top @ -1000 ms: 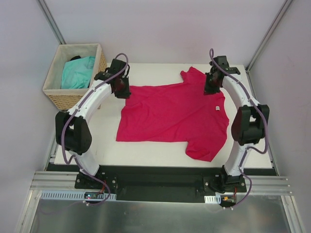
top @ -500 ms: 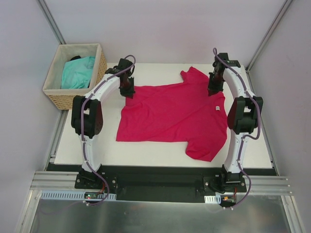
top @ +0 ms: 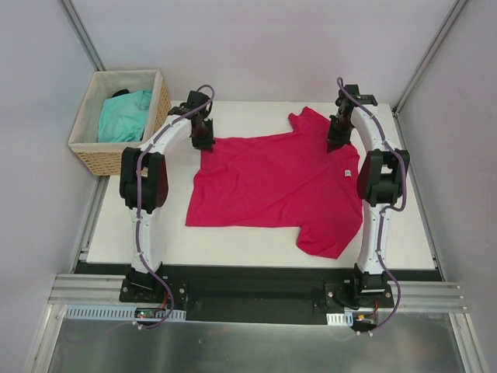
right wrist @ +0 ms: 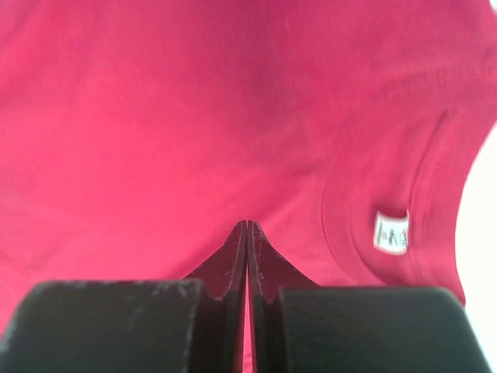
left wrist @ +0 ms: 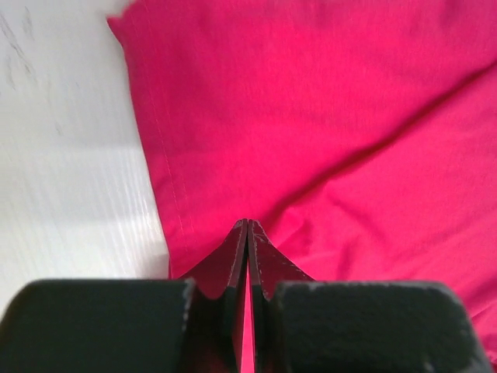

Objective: Fold and stack the t-shirts

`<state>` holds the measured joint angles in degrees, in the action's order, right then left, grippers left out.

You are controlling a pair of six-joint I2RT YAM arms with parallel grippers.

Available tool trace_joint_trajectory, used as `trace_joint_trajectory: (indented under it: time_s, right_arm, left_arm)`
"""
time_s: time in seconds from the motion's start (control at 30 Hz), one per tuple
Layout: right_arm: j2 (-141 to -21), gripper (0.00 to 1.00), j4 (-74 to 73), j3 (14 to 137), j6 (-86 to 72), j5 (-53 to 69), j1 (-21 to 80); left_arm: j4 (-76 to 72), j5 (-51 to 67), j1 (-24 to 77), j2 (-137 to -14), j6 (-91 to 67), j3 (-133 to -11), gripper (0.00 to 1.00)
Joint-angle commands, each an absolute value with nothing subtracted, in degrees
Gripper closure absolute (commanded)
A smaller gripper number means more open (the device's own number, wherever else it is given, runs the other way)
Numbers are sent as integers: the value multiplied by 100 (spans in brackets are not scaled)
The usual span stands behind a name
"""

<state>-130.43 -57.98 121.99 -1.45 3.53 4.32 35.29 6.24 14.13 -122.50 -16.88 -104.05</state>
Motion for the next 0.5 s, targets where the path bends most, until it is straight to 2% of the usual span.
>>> trace_joint_trajectory:
  time_s: [0.0, 0.47]
  right_arm:
    - [-13500, 99, -6319, 12814, -290, 308, 404]
    - [-14071, 99, -7417, 13254, -887, 316, 167]
  left_arm:
    - [3419, 826, 1283, -12366, -1617, -10872, 100]
    - [3841, 1010, 1213, -12700, -1846, -11092, 100]
